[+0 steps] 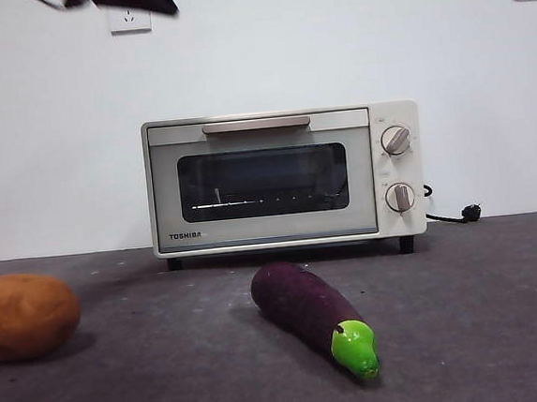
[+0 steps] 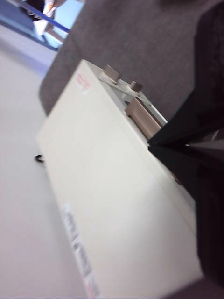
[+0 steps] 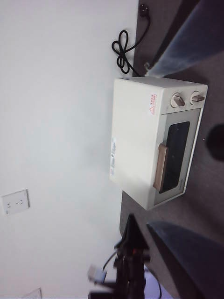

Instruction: Take the eggplant from the table,put the eggplant in the oven

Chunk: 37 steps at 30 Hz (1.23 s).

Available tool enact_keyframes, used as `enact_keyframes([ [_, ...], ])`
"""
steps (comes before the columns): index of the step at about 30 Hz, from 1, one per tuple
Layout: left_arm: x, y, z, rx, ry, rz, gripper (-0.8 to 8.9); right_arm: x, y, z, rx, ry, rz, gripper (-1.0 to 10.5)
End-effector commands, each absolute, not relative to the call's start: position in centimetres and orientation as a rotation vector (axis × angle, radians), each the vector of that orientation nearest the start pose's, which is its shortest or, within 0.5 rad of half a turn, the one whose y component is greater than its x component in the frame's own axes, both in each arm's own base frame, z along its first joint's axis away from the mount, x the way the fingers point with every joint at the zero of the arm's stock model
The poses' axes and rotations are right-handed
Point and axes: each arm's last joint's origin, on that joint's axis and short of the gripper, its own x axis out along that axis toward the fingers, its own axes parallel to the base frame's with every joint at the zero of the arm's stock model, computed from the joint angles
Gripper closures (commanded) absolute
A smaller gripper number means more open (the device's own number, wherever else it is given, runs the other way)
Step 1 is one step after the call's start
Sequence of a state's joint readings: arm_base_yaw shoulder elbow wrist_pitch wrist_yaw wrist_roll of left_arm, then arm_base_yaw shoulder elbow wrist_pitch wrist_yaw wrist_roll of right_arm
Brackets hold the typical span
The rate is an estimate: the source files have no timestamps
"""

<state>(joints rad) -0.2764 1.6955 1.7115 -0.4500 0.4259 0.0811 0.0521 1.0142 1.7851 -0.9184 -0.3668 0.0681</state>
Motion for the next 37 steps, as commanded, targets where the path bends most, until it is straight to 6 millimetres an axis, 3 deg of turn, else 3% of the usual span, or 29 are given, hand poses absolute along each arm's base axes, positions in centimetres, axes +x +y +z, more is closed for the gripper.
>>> enact_keyframes([
  [1, 37.9, -12.6, 37.2, 0.071, 0.425, -0.728, 8.19, 10.6, 1.6, 52.8, 0.100, 0.161, 0.415, 3.8],
  [7, 39.9, -14.1, 34.3, 0.075, 0.461, -0.742, 8.19, 10.5, 1.6, 52.5, 0.106, 0.197, 0.415, 3.8],
  [17, 41.3, -16.0, 31.3, 0.125, 0.497, -0.726, 8.19, 10.5, 1.6, 52.1, 0.109, 0.234, 0.414, 3.8],
  [37, 42.2, -17.0, 28.8, 0.192, 0.546, -0.684, 8.19, 10.4, 1.7, 51.9, 0.116, 0.261, 0.435, 3.8],
])
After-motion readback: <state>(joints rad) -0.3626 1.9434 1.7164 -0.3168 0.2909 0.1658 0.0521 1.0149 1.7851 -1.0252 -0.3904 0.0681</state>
